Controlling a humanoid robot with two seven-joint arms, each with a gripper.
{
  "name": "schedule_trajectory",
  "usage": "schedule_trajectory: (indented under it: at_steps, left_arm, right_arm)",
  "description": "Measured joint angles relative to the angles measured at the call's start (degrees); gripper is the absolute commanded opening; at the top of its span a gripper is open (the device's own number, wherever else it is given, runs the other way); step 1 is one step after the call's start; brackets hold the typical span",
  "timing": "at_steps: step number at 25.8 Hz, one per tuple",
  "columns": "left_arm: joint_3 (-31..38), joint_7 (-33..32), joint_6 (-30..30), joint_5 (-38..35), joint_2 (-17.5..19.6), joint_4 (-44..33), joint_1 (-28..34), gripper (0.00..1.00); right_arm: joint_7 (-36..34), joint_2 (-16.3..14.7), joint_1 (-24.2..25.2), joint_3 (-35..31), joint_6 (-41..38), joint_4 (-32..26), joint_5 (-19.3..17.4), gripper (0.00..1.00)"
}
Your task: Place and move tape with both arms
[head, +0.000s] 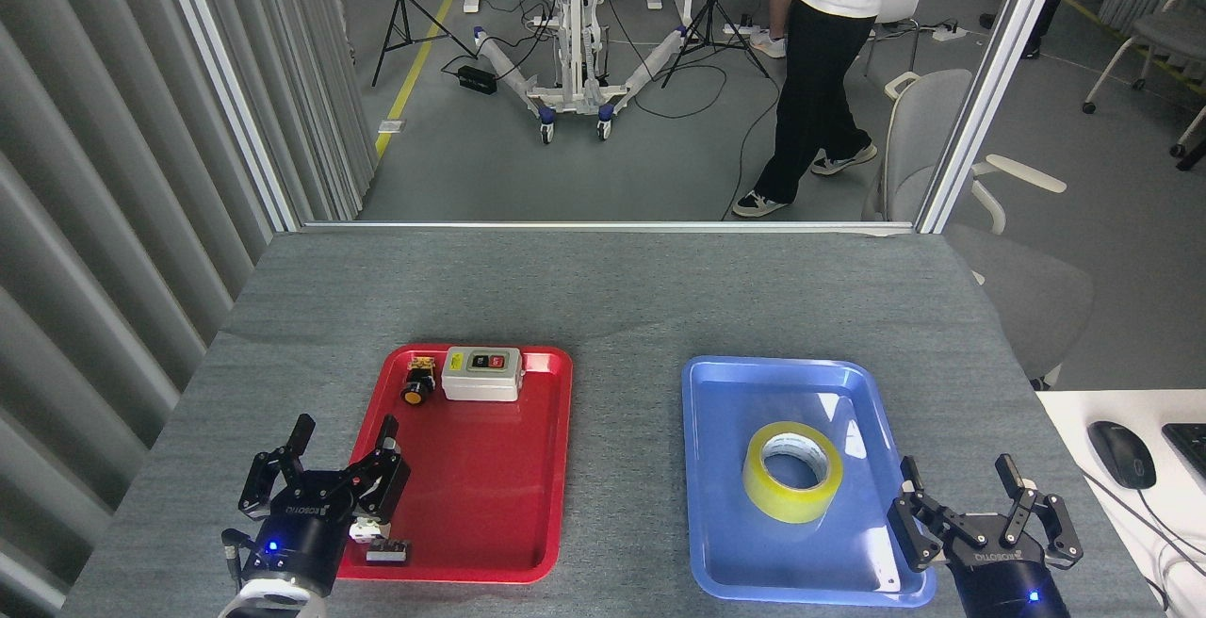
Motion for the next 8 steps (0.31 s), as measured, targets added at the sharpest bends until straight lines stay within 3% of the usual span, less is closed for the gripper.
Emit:
schedule_trajectory:
  at_steps: [8]
  left_arm:
    - [-0.68, -0.08, -0.37, -0.08, 0.39, 0.10, -0.89, 1.00]
  right_arm:
    - [0.11, 0.19, -0.07, 0.43, -0.20, 0.19, -0.01, 1.00]
